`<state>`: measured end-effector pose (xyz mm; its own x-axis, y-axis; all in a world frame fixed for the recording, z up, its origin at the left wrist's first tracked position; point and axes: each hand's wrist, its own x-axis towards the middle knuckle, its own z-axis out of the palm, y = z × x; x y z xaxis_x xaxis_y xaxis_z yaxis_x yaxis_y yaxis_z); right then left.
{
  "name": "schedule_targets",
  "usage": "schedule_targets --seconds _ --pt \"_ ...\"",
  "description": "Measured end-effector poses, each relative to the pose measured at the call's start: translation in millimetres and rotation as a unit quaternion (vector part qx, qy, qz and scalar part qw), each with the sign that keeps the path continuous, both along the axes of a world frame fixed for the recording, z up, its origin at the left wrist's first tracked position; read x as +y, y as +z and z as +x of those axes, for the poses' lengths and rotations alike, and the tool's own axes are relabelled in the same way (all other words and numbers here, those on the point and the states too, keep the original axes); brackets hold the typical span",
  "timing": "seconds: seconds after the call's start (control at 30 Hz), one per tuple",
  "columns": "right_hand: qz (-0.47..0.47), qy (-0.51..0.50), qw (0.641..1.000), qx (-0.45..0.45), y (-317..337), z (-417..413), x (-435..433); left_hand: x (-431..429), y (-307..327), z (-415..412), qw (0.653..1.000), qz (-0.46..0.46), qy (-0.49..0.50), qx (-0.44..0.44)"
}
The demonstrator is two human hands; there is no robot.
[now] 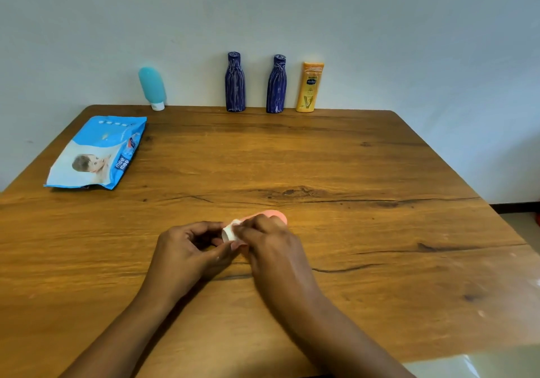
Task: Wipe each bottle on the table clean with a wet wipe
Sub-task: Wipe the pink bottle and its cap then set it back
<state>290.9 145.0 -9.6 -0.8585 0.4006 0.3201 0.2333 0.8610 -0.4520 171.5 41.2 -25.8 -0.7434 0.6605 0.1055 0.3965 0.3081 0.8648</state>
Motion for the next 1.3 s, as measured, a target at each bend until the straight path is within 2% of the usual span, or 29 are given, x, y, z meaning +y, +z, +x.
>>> schedule_targets --seconds 0.07,0.2,0.3,0.4,0.57,0.63,0.73,0.8,0.93,1.03,1.1,1.17,1.23,1.27,1.3 --pt "-0.006 -0.001 1.0 0.001 -2.1 6.0 2.8 -0.4 0.4 -0.1 1.0 -0.003 0.001 -0.004" --pt "-0.023 -0.107 0.994 0.015 -7.6 9.7 43.4 1.8 2.1 0.9 1.0 -0.007 0.012 0.006" --pt "0.007 -0.071 0.997 0.011 -5.0 4.4 16.0 1.7 1.6 -0.1 1.0 -0.009 0.007 -0.013" --pt "-0.003 -0.024 1.0 -0.001 -5.0 11.9 -0.8 0.8 1.6 -1.3 1.0 -0.012 0.005 -0.025" --pt "-0.021 -0.119 0.993 0.006 -11.4 12.4 53.2 4.1 6.4 3.5 1.0 -0.015 0.014 -0.015" --pt "0.005 -0.092 0.996 0.013 -9.1 9.1 33.5 4.5 7.0 2.6 0.999 -0.013 0.02 -0.026" --pt "0.027 0.008 0.999 0.025 -7.7 8.0 -4.9 4.1 6.5 0.2 0.999 0.002 0.013 -0.053" --pt "0.022 0.018 0.999 0.027 -11.0 7.8 0.1 4.7 7.1 0.9 0.998 0.004 0.013 -0.053" --pt "-0.024 -0.119 0.993 -0.005 -9.2 15.1 48.5 5.3 8.5 3.9 0.999 -0.025 0.028 -0.013" --pt "-0.098 -0.186 0.978 -0.007 2.9 17.5 75.4 4.9 8.3 4.4 0.999 -0.024 0.025 -0.005" --pt "-0.219 -0.138 0.964 0.058 9.3 13.5 75.7 5.3 7.8 5.3 0.999 -0.029 0.024 0.002" --pt "-0.384 -0.048 0.914 0.118 12.7 5.4 64.3 5.2 8.3 5.7 0.999 -0.031 0.022 0.004" --pt "-0.545 -0.026 0.824 0.151 11.9 -4.7 53.6 5.4 8.1 4.7 0.999 -0.028 0.02 0.004" --pt "-0.592 -0.036 0.79 0.156 12.8 -8.4 49.6 5.1 7.6 3.9 0.999 -0.025 0.02 0.002" --pt "-0.594 -0.052 0.787 0.16 11.2 -10.8 47.7 4.9 7.3 3.7 0.999 -0.025 0.02 0.003"
